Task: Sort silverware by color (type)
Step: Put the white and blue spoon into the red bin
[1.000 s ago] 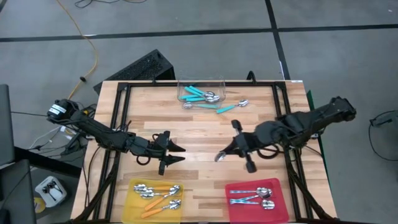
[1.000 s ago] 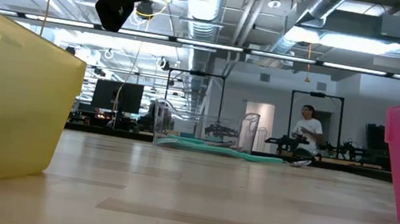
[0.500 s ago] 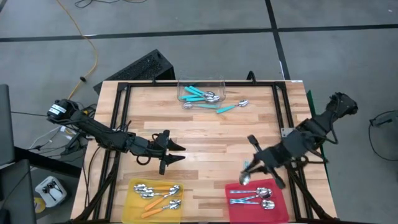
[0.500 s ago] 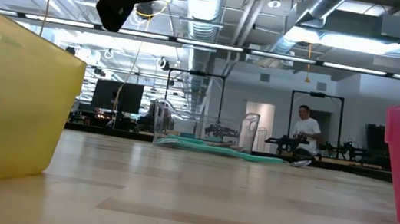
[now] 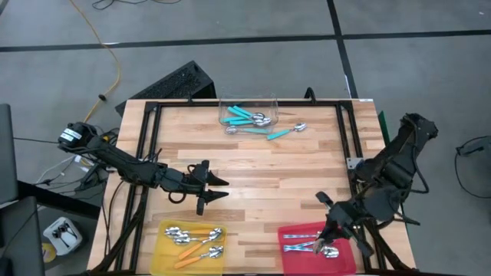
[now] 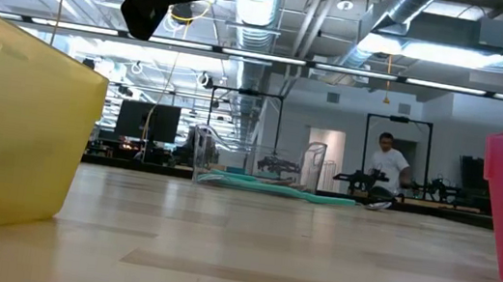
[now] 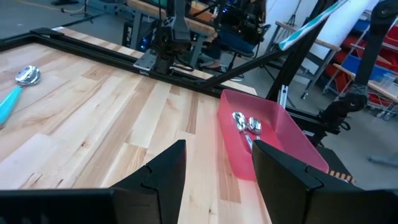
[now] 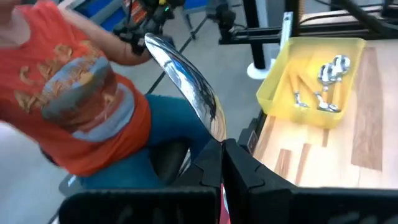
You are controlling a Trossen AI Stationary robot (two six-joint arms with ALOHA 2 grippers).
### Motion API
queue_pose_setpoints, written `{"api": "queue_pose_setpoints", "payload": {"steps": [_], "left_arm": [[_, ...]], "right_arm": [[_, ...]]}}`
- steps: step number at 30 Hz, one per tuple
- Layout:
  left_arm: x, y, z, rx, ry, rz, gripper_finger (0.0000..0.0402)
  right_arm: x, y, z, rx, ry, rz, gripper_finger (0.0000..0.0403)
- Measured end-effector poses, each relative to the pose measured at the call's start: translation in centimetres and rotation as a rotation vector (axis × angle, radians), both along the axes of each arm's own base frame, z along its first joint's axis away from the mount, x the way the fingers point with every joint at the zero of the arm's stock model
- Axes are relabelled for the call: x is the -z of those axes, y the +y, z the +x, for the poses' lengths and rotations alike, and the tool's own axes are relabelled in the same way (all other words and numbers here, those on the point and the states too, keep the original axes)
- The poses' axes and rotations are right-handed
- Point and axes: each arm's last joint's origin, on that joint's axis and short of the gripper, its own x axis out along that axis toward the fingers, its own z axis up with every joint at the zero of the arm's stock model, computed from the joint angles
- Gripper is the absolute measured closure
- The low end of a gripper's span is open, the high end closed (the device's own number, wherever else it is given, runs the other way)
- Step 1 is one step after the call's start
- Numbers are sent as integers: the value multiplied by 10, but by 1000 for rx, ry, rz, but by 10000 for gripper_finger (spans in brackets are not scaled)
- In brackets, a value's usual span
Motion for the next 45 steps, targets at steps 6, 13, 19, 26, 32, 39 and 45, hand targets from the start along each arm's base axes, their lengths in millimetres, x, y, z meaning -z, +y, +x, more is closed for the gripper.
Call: {"api": "queue_pose_setpoints", "payload": {"steps": [6, 13, 19, 26, 32, 39, 45], "left_arm": [[0, 1, 0, -33, -2, 6, 235], [0, 2, 0, -52, -2, 10, 235], [0, 2, 0, -52, 4, 12, 235], [2, 2, 0, -81, 15, 23, 235], [2, 3, 0, -87, 14, 24, 235], [2, 3, 0, -88, 15, 24, 235], [2, 3, 0, -88, 20, 26, 235]], "right_arm": [[7, 10, -6, 28, 48, -13, 379], [14, 20, -6, 41, 83, -11, 379], [25, 31, 0, 53, 127, -27, 379], [45, 48, 9, 76, 213, -38, 379], [71, 63, 17, 140, 355, -58, 379], [103, 71, 22, 220, 550, -126, 379], [129, 78, 26, 240, 699, -188, 379]]}}
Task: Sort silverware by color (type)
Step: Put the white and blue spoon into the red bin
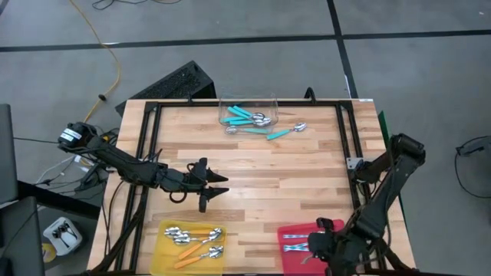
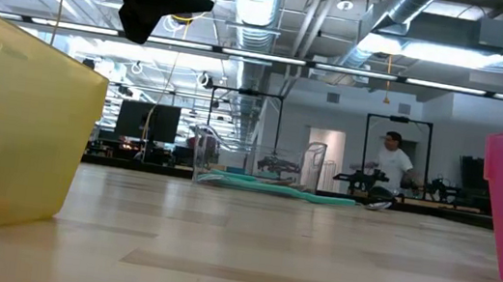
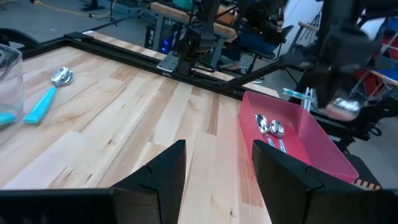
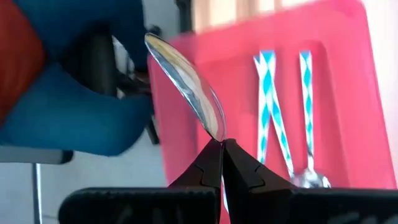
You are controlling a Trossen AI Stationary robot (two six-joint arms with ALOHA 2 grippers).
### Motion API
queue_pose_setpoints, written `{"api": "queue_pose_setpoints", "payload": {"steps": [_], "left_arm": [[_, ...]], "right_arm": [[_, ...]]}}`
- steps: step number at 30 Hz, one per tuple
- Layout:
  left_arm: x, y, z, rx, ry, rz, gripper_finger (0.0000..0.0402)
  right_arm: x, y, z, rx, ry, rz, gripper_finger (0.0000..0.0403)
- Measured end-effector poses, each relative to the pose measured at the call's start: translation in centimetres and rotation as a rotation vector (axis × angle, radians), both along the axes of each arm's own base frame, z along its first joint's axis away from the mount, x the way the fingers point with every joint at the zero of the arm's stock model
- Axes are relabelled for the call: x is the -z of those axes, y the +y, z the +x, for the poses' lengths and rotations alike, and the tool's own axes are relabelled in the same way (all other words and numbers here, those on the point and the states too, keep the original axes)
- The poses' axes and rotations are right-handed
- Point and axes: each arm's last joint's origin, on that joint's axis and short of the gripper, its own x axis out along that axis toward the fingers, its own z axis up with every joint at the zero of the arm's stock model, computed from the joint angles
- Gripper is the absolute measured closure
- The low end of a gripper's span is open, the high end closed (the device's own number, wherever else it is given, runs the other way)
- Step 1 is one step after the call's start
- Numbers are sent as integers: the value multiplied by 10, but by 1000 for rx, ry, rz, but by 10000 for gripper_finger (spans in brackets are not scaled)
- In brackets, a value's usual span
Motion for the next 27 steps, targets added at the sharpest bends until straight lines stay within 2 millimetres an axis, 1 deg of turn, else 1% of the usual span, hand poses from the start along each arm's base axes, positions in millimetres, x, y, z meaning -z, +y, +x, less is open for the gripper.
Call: {"api": "queue_pose_setpoints", "payload": {"steps": [4, 11, 13, 20, 27], "left_arm": [[0, 0, 0, 1, 1, 10, 235], [0, 0, 0, -9, 0, 19, 235], [0, 0, 0, -9, 0, 19, 235], [1, 1, 0, -25, 11, 27, 235], [1, 3, -1, -80, 10, 47, 235]], "right_arm": [[14, 5, 3, 7, 57, -27, 379], [26, 11, 11, -17, 97, -4, 381], [28, 11, 13, -27, 102, 4, 381], [42, 7, 19, -69, 104, 52, 382], [58, -1, 17, -152, 189, 83, 382]]}}
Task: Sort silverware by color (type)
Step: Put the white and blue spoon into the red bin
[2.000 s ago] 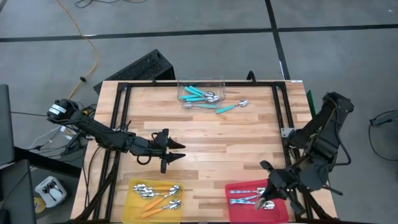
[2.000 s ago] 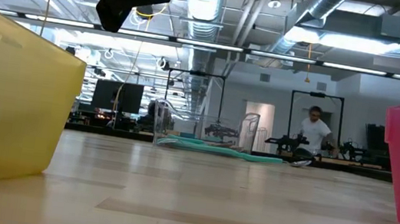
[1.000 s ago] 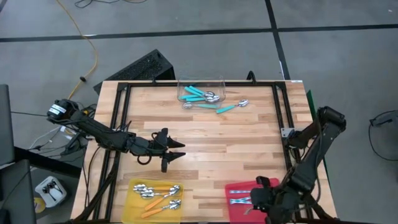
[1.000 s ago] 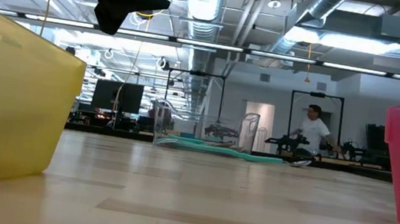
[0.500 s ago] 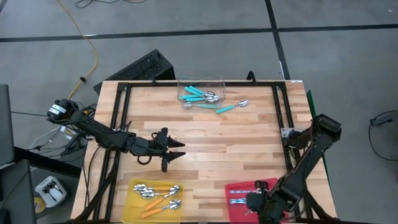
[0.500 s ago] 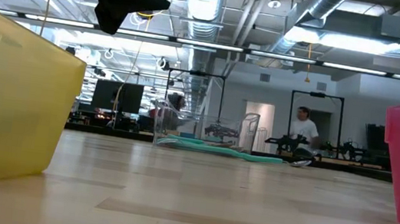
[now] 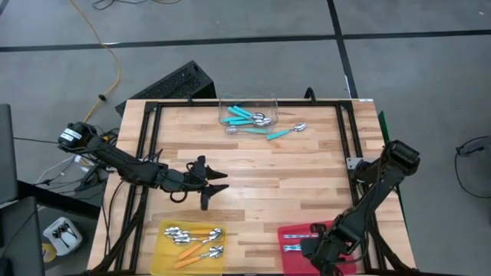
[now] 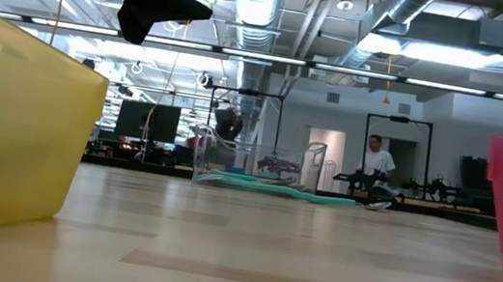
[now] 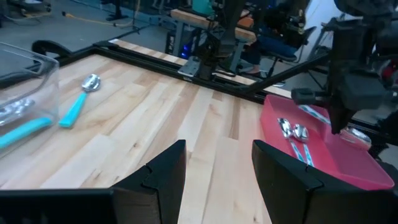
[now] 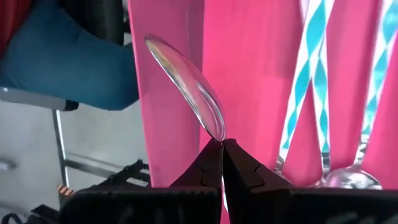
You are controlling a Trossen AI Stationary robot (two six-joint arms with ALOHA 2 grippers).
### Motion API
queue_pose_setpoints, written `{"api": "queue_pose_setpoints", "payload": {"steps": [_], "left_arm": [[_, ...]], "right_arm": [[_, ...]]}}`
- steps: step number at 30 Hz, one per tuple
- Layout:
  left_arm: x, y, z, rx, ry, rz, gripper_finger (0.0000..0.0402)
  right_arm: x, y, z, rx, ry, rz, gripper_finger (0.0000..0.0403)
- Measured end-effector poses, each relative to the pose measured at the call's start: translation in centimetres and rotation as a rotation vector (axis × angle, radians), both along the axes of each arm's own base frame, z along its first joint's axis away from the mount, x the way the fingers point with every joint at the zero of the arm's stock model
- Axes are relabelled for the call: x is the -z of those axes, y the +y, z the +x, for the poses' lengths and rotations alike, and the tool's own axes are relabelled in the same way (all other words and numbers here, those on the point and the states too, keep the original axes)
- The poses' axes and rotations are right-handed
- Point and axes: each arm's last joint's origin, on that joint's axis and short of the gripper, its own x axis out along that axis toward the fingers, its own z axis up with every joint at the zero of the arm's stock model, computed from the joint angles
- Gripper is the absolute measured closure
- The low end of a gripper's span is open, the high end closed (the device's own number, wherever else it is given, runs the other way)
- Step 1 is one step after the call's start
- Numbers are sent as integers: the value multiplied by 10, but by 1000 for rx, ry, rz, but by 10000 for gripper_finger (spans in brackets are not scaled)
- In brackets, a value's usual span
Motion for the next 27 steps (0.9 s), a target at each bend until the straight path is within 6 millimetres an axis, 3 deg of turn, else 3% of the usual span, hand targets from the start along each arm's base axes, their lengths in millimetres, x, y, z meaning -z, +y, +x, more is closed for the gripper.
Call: {"api": "queue_pose_setpoints", "payload": {"steps": [5, 17, 27], "left_arm": [[0, 0, 0, -7, -1, 1, 235], [0, 0, 0, -7, 1, 2, 235], [1, 0, 0, -6, 5, 4, 235]], "right_arm": [[10, -6, 2, -18, -30, 52, 382], [13, -17, 6, -49, -145, 179, 382], [29, -25, 8, -63, -114, 298, 382]]}}
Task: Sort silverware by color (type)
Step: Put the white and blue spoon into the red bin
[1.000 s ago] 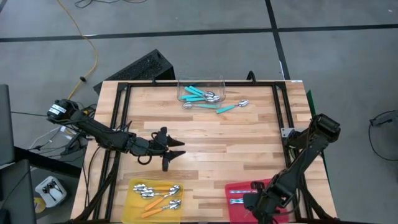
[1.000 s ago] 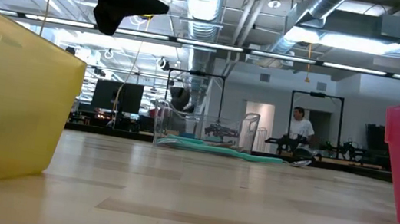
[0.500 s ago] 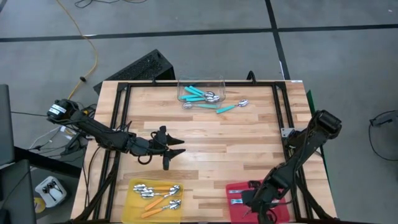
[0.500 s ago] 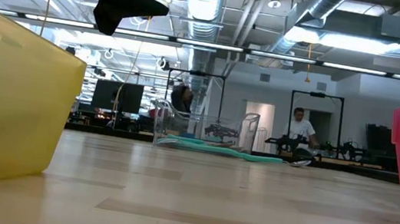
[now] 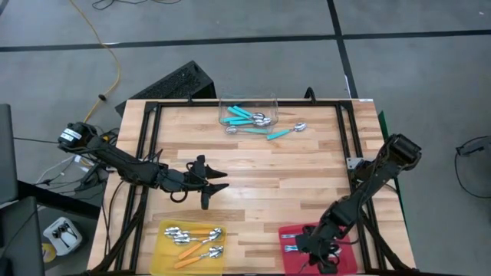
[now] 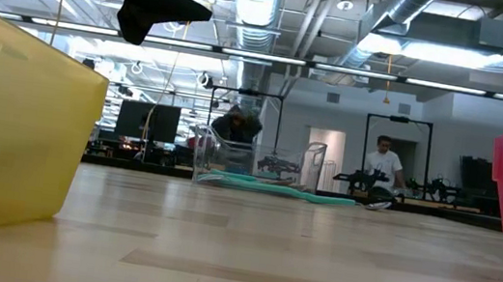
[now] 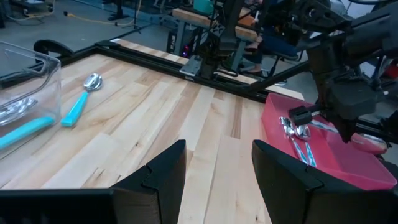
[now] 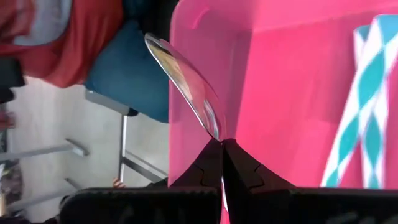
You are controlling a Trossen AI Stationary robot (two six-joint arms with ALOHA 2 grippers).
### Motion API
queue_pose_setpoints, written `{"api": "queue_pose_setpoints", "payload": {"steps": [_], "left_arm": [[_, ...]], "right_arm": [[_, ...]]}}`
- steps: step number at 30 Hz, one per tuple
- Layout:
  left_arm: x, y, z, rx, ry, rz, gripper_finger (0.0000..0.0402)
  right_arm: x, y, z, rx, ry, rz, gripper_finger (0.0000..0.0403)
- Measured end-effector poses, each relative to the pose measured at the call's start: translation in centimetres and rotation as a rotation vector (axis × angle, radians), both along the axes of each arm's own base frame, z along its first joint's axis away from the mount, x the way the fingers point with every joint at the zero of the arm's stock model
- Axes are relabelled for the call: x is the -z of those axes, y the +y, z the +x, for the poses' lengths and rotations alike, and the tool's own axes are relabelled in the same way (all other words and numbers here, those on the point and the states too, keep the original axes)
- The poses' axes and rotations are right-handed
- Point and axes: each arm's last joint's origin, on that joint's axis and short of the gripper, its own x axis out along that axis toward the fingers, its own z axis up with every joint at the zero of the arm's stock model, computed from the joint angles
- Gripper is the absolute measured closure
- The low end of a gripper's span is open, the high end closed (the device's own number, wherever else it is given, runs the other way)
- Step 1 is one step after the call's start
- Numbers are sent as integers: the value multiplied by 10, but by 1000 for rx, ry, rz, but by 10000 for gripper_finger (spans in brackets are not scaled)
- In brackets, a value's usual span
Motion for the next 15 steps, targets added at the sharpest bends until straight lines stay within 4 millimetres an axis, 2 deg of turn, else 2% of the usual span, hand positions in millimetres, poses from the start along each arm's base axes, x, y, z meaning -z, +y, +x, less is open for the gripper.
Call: {"api": "queue_pose_setpoints", "payload": {"steps": [15], "left_arm": [[0, 0, 0, 0, 0, 1, 235]], "right_arm": [[2, -5, 5, -48, -50, 20, 382]]}}
